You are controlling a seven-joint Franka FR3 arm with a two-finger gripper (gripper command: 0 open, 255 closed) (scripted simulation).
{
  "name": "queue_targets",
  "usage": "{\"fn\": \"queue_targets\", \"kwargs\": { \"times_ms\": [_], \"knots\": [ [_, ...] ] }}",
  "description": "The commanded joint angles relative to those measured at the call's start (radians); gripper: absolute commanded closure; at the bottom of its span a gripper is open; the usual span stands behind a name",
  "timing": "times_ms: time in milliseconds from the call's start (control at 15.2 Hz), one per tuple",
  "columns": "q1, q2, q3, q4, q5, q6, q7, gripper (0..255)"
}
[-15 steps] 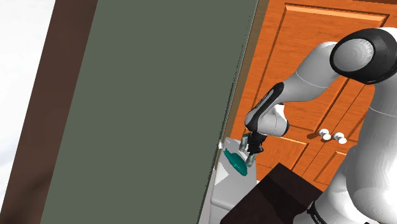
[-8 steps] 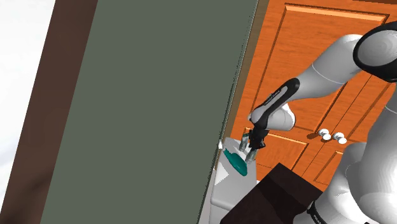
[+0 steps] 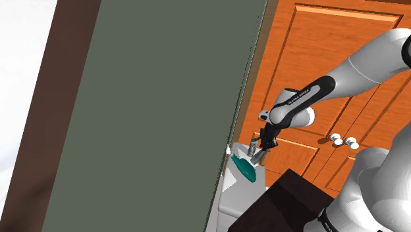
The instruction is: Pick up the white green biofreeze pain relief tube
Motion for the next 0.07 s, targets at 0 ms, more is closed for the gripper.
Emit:
{"fn": "queue_targets", "kwargs": {
  "times_ms": [0],
  "knots": [
    [-0.005,-0.013,0.003,-0.002,-0.023,-0.009,0.018,255]
  ]
}}
